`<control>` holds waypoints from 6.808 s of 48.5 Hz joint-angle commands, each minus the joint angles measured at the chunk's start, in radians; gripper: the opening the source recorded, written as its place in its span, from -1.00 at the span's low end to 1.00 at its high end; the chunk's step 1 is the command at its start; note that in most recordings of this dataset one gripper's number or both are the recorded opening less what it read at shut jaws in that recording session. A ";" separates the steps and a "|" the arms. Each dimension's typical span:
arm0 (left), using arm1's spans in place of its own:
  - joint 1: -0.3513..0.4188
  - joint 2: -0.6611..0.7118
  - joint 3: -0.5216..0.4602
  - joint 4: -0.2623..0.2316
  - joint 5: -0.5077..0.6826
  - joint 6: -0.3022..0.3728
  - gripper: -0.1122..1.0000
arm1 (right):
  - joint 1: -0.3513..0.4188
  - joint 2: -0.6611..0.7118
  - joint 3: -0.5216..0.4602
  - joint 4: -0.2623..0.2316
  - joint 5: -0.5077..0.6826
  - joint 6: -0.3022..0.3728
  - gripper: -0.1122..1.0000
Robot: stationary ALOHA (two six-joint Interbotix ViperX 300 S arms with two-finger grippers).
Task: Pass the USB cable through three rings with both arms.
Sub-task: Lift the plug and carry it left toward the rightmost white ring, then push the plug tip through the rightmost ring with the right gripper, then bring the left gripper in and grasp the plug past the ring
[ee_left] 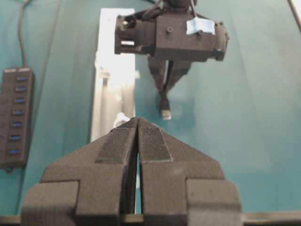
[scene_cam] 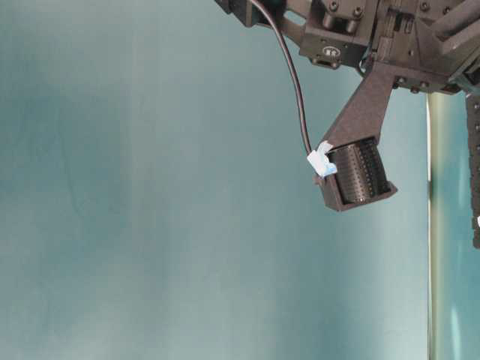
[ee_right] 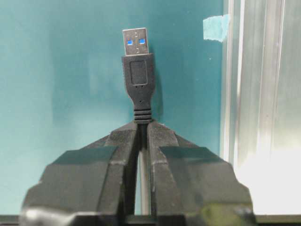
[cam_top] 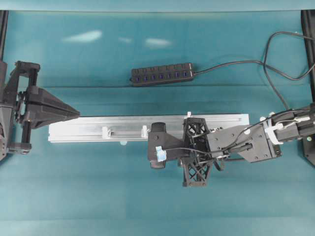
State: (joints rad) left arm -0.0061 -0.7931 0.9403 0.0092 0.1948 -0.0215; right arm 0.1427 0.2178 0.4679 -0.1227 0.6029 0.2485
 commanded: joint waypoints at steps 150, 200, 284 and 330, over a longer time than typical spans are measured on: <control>0.015 0.000 -0.031 0.003 -0.011 -0.009 -0.76 | -0.186 -0.337 0.258 -0.187 0.118 -0.072 -0.95; 0.025 0.064 -0.044 0.003 -0.048 -0.014 -0.76 | -0.192 -0.290 0.252 -0.190 -0.114 -0.069 -0.95; 0.080 0.933 -0.451 0.003 -0.253 0.021 0.65 | -0.216 -0.282 0.308 -0.183 -0.348 -0.051 -0.95; 0.107 1.072 -0.511 0.003 -0.302 0.023 0.63 | -0.216 -0.282 0.310 -0.176 -0.380 -0.049 -0.95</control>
State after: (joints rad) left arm 0.0951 0.2823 0.4464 0.0092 -0.0936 0.0000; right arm -0.0736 -0.0522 0.7823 -0.3007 0.2301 0.1887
